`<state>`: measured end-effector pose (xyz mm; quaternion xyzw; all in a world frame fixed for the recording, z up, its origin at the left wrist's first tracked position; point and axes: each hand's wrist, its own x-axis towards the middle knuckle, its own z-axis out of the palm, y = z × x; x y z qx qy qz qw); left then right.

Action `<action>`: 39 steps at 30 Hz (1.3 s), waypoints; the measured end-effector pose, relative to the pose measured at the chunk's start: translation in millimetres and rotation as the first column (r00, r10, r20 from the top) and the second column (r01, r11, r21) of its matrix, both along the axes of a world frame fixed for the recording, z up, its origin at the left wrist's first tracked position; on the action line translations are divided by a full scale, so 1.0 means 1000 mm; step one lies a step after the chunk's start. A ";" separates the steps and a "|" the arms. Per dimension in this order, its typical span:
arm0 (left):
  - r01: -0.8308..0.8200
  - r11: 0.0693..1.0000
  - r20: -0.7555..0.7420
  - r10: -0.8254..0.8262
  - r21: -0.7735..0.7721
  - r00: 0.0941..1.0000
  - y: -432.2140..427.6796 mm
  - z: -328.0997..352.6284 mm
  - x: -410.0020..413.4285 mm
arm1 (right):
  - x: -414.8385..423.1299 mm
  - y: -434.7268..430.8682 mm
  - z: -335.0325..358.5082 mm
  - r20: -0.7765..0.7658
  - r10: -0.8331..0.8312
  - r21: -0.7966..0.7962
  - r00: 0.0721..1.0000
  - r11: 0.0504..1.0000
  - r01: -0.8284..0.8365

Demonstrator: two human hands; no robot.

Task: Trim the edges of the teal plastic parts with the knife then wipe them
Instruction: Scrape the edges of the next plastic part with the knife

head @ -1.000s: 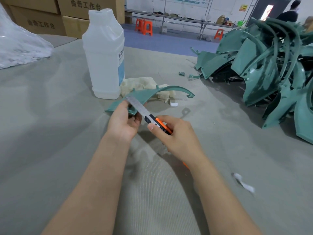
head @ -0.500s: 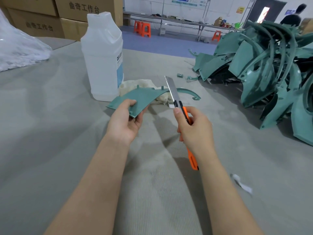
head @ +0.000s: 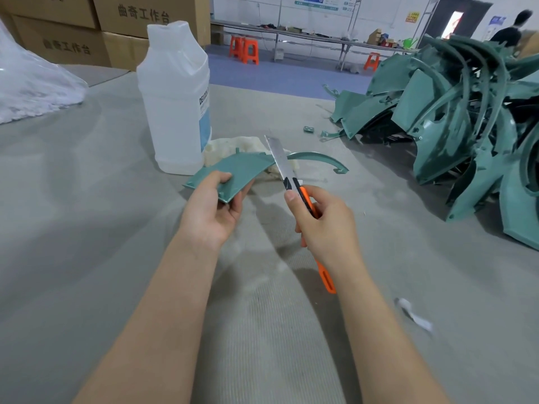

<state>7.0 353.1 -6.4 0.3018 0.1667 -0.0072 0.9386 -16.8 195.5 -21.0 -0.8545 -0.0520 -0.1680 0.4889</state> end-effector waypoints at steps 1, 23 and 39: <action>0.000 1.000 -0.004 0.000 -0.003 1.000 0.001 0.000 0.000 | 0.000 0.001 0.000 0.000 0.004 -0.001 1.000 1.000 -0.004; -0.017 0.999 -0.057 0.014 -0.043 0.998 -0.002 -0.004 0.007 | -0.006 0.018 -0.009 -0.046 0.278 -0.074 0.959 0.957 -0.281; -0.055 0.933 0.218 -0.025 0.354 0.976 -0.014 -0.001 -0.002 | -0.004 0.002 0.014 -0.108 -0.049 0.698 0.993 0.708 0.111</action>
